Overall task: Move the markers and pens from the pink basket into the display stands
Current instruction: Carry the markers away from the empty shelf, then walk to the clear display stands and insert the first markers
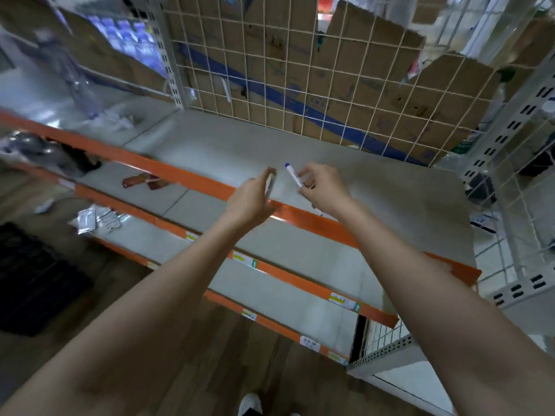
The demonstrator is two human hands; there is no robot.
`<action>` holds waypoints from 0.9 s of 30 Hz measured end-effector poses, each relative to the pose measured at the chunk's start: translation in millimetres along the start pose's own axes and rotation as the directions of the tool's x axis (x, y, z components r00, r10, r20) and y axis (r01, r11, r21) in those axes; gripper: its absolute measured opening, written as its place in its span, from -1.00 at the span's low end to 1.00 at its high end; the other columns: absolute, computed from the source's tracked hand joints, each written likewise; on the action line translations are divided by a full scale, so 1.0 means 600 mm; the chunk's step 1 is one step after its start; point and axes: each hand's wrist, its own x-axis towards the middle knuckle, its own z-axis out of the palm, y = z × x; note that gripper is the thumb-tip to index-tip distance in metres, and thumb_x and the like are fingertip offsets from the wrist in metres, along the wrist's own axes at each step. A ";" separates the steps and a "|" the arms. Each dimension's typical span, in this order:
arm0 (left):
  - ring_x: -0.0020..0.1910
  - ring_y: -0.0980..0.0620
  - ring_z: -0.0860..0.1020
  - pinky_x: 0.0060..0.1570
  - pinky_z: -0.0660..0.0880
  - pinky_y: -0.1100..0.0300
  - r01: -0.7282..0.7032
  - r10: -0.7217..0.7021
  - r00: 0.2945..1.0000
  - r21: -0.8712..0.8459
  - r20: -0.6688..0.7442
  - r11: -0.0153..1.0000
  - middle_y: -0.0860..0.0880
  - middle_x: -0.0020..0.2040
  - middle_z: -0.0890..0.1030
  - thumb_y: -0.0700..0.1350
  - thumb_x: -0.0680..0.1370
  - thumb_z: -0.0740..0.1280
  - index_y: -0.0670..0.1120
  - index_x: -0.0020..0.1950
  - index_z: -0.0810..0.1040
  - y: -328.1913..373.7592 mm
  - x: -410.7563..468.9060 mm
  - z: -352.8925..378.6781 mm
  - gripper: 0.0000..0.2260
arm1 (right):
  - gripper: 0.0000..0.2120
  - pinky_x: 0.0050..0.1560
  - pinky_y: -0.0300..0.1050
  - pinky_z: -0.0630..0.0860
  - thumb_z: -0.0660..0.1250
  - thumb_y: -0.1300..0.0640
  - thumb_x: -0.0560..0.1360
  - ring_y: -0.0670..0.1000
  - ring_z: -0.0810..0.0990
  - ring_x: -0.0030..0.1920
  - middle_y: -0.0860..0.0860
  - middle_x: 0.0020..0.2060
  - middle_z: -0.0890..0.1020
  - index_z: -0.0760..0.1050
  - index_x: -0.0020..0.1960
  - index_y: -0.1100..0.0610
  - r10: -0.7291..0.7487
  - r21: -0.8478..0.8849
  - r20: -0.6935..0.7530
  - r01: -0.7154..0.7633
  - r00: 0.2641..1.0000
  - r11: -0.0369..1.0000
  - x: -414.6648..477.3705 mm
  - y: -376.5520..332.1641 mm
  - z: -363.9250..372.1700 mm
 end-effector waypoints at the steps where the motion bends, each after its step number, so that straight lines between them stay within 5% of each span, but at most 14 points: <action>1: -0.06 -0.22 0.55 -0.23 0.39 0.11 0.031 -0.032 0.999 -0.041 -0.027 0.999 -0.19 -0.06 0.58 -0.24 0.38 0.33 0.00 0.35 0.33 -0.013 -0.017 0.000 -0.45 | -0.70 -0.08 0.02 0.59 0.42 0.23 0.45 0.09 0.62 -0.11 0.09 -0.07 0.65 0.55 0.17 0.11 -0.021 0.017 0.023 0.021 1.000 1.000 -0.003 -0.010 0.015; 5: -0.11 -0.21 0.56 -0.20 0.47 0.06 0.170 -0.182 0.978 -0.114 -0.105 0.979 -0.18 -0.10 0.60 -0.25 0.44 0.28 -0.01 0.35 0.33 -0.060 -0.095 0.004 -0.51 | -0.78 -0.23 -0.17 0.43 0.41 0.26 0.42 0.05 0.54 -0.25 0.03 -0.30 0.57 0.56 0.06 0.12 -0.095 0.074 0.121 0.087 0.988 0.993 -0.028 -0.045 0.076; 10: -0.12 -0.17 0.57 -0.14 0.52 -0.05 0.318 -0.338 0.926 -0.139 -0.166 0.938 -0.16 -0.10 0.61 -0.21 0.48 0.25 0.02 0.39 0.29 -0.124 -0.198 0.020 -0.52 | -0.77 -0.18 -0.02 0.57 0.35 0.30 0.42 0.13 0.61 -0.23 0.01 -0.29 0.59 0.54 0.07 0.13 -0.170 0.112 0.285 0.143 0.943 0.983 -0.068 -0.081 0.155; 16: -0.18 -0.18 0.56 -0.16 0.51 -0.04 0.457 -0.496 0.854 -0.232 -0.157 0.859 -0.14 -0.23 0.57 -0.23 0.46 0.28 -0.07 0.36 0.31 -0.193 -0.326 0.052 -0.53 | -0.78 -0.18 -0.12 0.46 0.36 0.28 0.43 0.02 0.54 -0.24 0.03 -0.27 0.56 0.53 0.07 0.15 -0.221 0.127 0.457 0.183 0.862 0.975 -0.131 -0.102 0.266; 21: -0.14 -0.17 0.56 -0.12 0.53 -0.06 0.595 -0.649 0.748 -0.291 -0.139 0.749 -0.12 -0.14 0.56 -0.25 0.47 0.28 -0.05 0.38 0.28 -0.240 -0.423 0.064 -0.51 | -0.78 -0.29 -0.33 0.38 0.39 0.30 0.40 0.00 0.51 -0.21 -0.05 -0.37 0.51 0.52 0.02 0.13 -0.230 0.094 0.554 0.214 0.801 0.972 -0.168 -0.104 0.354; 27: -0.17 -0.14 0.55 -0.12 0.53 0.01 0.709 -0.800 0.574 -0.383 -0.173 0.592 -0.05 -0.20 0.52 -0.27 0.47 0.28 0.01 0.38 0.28 -0.306 -0.528 0.058 -0.49 | -0.78 -0.13 -0.19 0.41 0.41 0.29 0.39 0.01 0.49 -0.20 -0.04 -0.34 0.50 0.47 -0.04 0.09 -0.251 0.074 0.686 0.278 0.683 0.958 -0.219 -0.144 0.450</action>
